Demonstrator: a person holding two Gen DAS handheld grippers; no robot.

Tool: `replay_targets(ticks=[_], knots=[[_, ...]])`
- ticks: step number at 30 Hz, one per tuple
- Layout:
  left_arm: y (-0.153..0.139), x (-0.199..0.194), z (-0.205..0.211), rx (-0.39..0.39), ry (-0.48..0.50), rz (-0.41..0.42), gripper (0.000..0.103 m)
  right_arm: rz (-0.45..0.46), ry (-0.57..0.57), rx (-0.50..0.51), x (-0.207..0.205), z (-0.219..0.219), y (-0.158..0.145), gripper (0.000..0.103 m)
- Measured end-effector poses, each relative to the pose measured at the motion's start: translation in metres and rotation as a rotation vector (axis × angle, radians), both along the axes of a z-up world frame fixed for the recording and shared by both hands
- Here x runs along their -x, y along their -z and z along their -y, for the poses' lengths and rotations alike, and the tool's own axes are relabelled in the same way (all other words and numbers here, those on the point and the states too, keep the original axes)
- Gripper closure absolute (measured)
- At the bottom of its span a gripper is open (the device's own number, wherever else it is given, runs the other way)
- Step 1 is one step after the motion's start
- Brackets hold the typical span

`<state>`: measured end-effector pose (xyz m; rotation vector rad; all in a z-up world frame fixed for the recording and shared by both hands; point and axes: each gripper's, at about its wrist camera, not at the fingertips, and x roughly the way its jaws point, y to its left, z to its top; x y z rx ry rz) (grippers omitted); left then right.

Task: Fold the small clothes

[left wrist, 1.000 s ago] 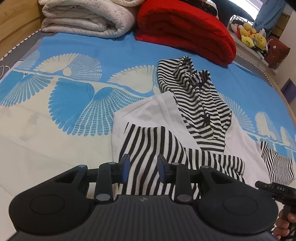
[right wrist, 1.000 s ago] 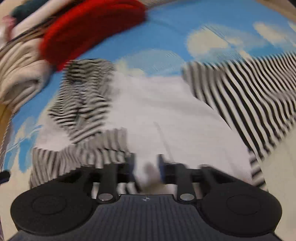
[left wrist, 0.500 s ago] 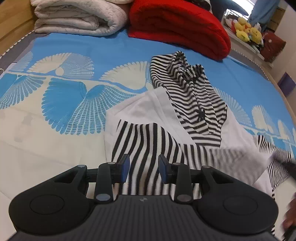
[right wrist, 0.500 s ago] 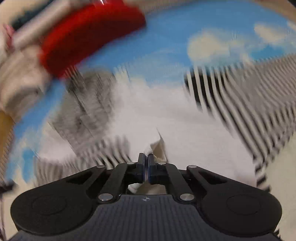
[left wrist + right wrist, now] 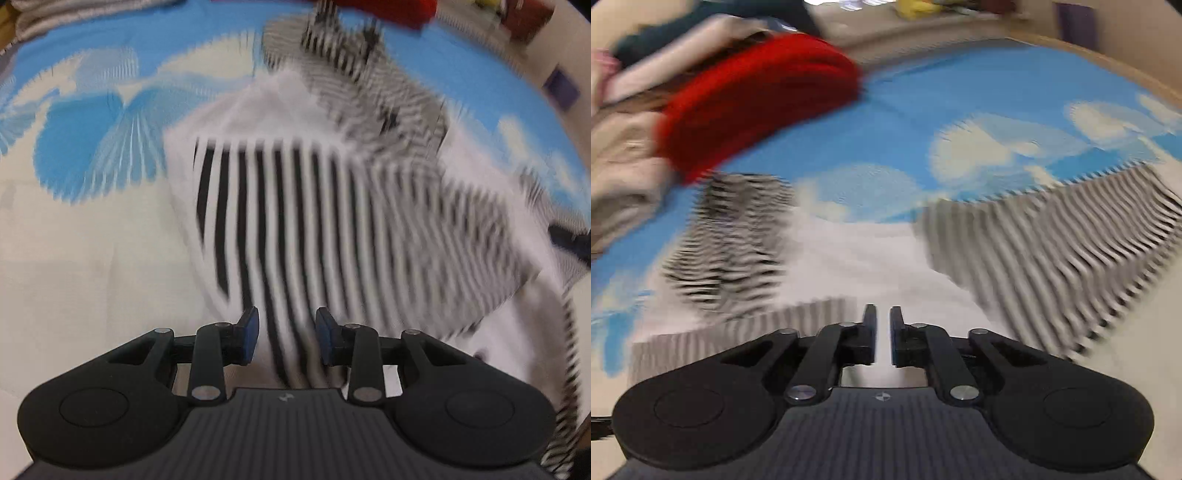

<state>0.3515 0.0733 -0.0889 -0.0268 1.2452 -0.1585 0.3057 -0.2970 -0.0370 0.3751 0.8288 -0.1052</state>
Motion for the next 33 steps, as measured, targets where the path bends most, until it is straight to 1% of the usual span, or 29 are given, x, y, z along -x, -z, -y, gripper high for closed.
replay_targets(ticks=[1, 2, 3, 4, 5, 6, 7, 8, 9, 10, 11, 12, 13, 14, 15, 16, 18, 19, 20, 22, 23, 26, 28, 30, 33], knots=[[0.008, 0.002, 0.002, -0.037, 0.022, -0.023, 0.066, -0.019, -0.036, -0.051, -0.003, 0.000, 0.005, 0.084], [0.013, 0.004, 0.004, -0.078, 0.045, -0.030, 0.066, -0.080, -0.051, -0.092, -0.007, 0.001, 0.015, 0.083], [0.013, 0.005, 0.005, -0.098, 0.057, -0.024, 0.066, -0.146, -0.044, -0.092, -0.009, 0.002, 0.026, 0.083], [0.009, 0.006, 0.006, -0.100, 0.058, -0.013, 0.066, -0.251, -0.023, -0.054, -0.011, 0.003, 0.041, 0.083], [0.003, 0.006, 0.007, -0.088, 0.051, 0.006, 0.066, -0.302, 0.015, -0.032, -0.010, 0.007, 0.049, 0.083], [-0.004, 0.006, 0.008, -0.067, 0.045, 0.033, 0.066, -0.302, 0.059, -0.045, -0.009, 0.011, 0.051, 0.083], [-0.009, 0.006, 0.010, -0.041, 0.043, 0.057, 0.064, -0.277, 0.080, -0.076, -0.007, 0.016, 0.047, 0.083], [-0.010, 0.006, 0.011, -0.017, 0.041, 0.067, 0.054, -0.240, 0.068, -0.076, -0.007, 0.016, 0.042, 0.082], [-0.007, 0.005, 0.014, -0.010, 0.042, 0.052, 0.049, -0.200, 0.049, -0.058, -0.008, 0.013, 0.039, 0.079], [0.001, 0.005, 0.018, -0.027, 0.046, 0.011, 0.047, -0.184, 0.028, -0.040, -0.008, 0.014, 0.037, 0.077], [0.012, 0.004, 0.022, -0.062, 0.057, -0.034, 0.047, -0.213, 0.018, -0.028, -0.008, 0.015, 0.042, 0.075], [0.014, 0.005, 0.028, -0.096, 0.068, -0.032, 0.047, -0.256, 0.031, -0.028, -0.008, 0.017, 0.048, 0.075], [0.009, 0.005, 0.033, -0.120, 0.079, -0.010, 0.047, -0.285, 0.074, -0.038, -0.007, 0.023, 0.054, 0.075], [0.001, 0.005, 0.038, -0.127, 0.087, 0.026, 0.047, -0.281, 0.118, -0.069, -0.003, 0.031, 0.052, 0.075], [-0.011, 0.007, 0.042, -0.126, 0.095, 0.077, 0.047, -0.262, 0.131, -0.086, -0.001, 0.038, 0.043, 0.075], [-0.023, 0.008, 0.046, -0.124, 0.098, 0.126, 0.047, -0.230, 0.129, -0.087, 0.000, 0.042, 0.033, 0.075], [-0.043, 0.009, 0.055, -0.105, 0.088, 0.206, 0.044, -0.126, 0.134, -0.049, 0.007, 0.055, 0.008, 0.075], [-0.051, 0.010, 0.059, -0.095, 0.084, 0.229, 0.041, -0.089, 0.138, -0.035, 0.009, 0.063, -0.001, 0.075], [-0.056, 0.009, 0.064, -0.087, 0.082, 0.242, 0.041, -0.049, 0.143, -0.025, 0.013, 0.074, -0.011, 0.074], [-0.064, 0.011, 0.075, -0.070, 0.084, 0.268, 0.041, -0.007, 0.175, -0.005, 0.015, 0.102, -0.022, 0.074], [-0.066, 0.012, 0.081, -0.065, 0.086, 0.276, 0.041, -0.002, 0.198, 0.000, 0.017, 0.118, -0.023, 0.074], [-0.069, 0.012, 0.092, -0.056, 0.094, 0.283, 0.041, -0.011, 0.291, -0.005, 0.027, 0.171, -0.019, 0.074], [-0.070, 0.012, 0.098, -0.054, 0.102, 0.282, 0.041, -0.027, 0.369, -0.016, 0.034, 0.203, -0.011, 0.074], [-0.068, 0.011, 0.097, -0.057, 0.100, 0.280, 0.041, -0.050, 0.444, -0.055, 0.041, 0.240, 0.000, 0.073], [-0.065, 0.008, 0.091, -0.057, 0.079, 0.276, 0.040, -0.077, 0.518, -0.116, 0.045, 0.272, 0.024, 0.069]])
